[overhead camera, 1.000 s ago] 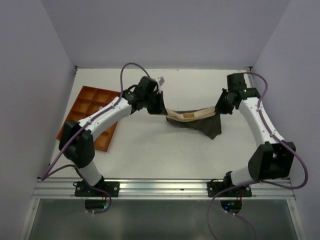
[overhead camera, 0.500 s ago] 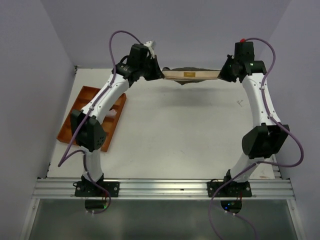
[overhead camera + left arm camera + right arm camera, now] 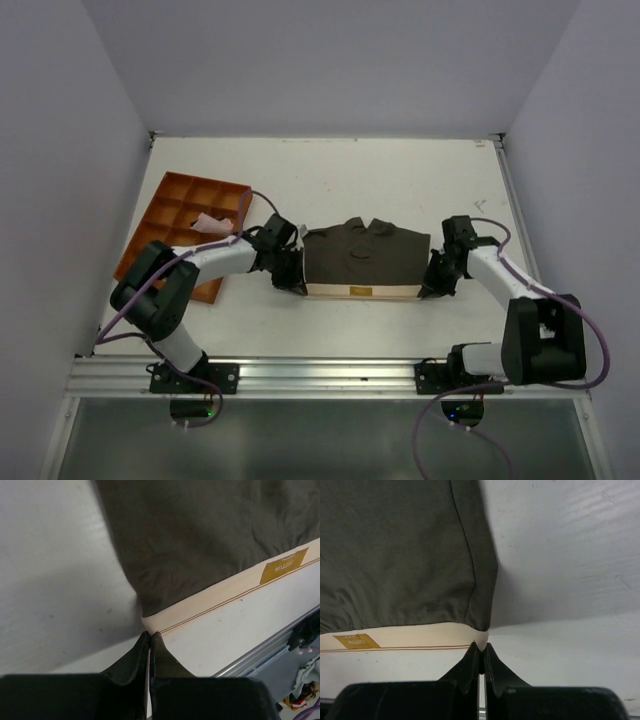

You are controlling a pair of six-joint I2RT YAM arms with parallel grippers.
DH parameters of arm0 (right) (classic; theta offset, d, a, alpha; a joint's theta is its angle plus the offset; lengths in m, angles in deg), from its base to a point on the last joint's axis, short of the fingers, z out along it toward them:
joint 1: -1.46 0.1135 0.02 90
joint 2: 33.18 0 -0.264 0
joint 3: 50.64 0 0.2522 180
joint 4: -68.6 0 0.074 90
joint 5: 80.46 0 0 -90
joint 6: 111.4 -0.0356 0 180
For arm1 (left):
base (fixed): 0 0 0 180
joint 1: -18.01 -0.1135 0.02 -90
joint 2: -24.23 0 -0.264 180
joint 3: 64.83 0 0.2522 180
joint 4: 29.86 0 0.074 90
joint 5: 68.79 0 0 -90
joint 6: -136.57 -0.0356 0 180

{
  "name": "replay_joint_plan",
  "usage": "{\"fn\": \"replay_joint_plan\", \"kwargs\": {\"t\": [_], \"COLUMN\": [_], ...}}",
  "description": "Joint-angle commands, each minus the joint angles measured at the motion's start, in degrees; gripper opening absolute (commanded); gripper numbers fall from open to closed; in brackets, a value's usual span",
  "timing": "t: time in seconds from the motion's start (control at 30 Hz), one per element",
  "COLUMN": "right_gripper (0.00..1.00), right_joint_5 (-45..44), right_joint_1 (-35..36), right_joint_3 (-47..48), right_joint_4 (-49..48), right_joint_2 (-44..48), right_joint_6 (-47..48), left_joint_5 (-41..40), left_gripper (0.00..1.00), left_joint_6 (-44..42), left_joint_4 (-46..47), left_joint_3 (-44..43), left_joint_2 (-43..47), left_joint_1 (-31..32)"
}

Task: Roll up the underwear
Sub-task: Flatten the underwear

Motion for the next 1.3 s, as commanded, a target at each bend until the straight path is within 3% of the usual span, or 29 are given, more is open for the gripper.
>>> {"fn": "replay_joint_plan", "kwargs": {"t": [0.0,0.03,0.1,0.13,0.17,0.2,0.27,0.37,0.6,0.8,1.27], "right_gripper": [0.00,0.01,0.15,0.22,0.25,0.30,0.32,0.35,0.35,0.33,0.33], "right_joint_5": [-0.9,-1.3,-1.1,-2.7,-4.2,-5.1,-6.2,-9.9,-3.2,-6.5,-8.4], "right_joint_1": [0.1,0.1,1.1,2.0,2.7,2.7,2.7,2.7,2.7,2.7,2.7], "right_joint_3": [-4.1,-5.1,-6.3,-5.3,-4.3,-2.6,-0.4,5.4,5.6,-0.5,-5.3], "right_joint_4": [-1.9,-1.2,-0.7,0.7,4.3,5.3,8.0,11.9,2.0,-1.1,-5.0], "right_joint_2": [7.1,8.5,12.0,12.2,12.2,12.2,12.2,12.0,8.5,5.1,1.8], "right_joint_6": [-2.3,-2.9,-4.2,-5.3,-6.6,-7.9,-8.5,-9.0,-9.0,-7.8,-7.9], "left_joint_5": [-0.3,-0.3,-1.6,-1.9,-2.4,-2.7,-4.6,-9.3,-9.8,-7.3,-9.3], "left_gripper": [0.00,0.00,0.02,0.10,0.31,0.40,0.53,0.59,0.59,0.59,0.59], "left_joint_6": [2.1,2.5,3.3,3.5,3.7,4.2,4.3,2.8,-5.7,-10.6,-10.5], "left_joint_4": [5.4,4.9,2.5,1.6,-0.1,-1.1,-4.4,-9.1,-5.5,-1.1,1.2], "left_joint_3": [4.2,4.9,5.7,6.0,6.2,5.9,5.0,-0.6,-12.1,-17.3,-17.8], "left_joint_2": [7.0,7.7,9.9,10.7,11.7,13.8,15.9,17.0,5.0,-4.4,-10.1], "left_joint_1": [2.0,2.4,2.8,3.3,3.5,3.7,3.9,3.8,1.8,-1.0,-3.0]}}
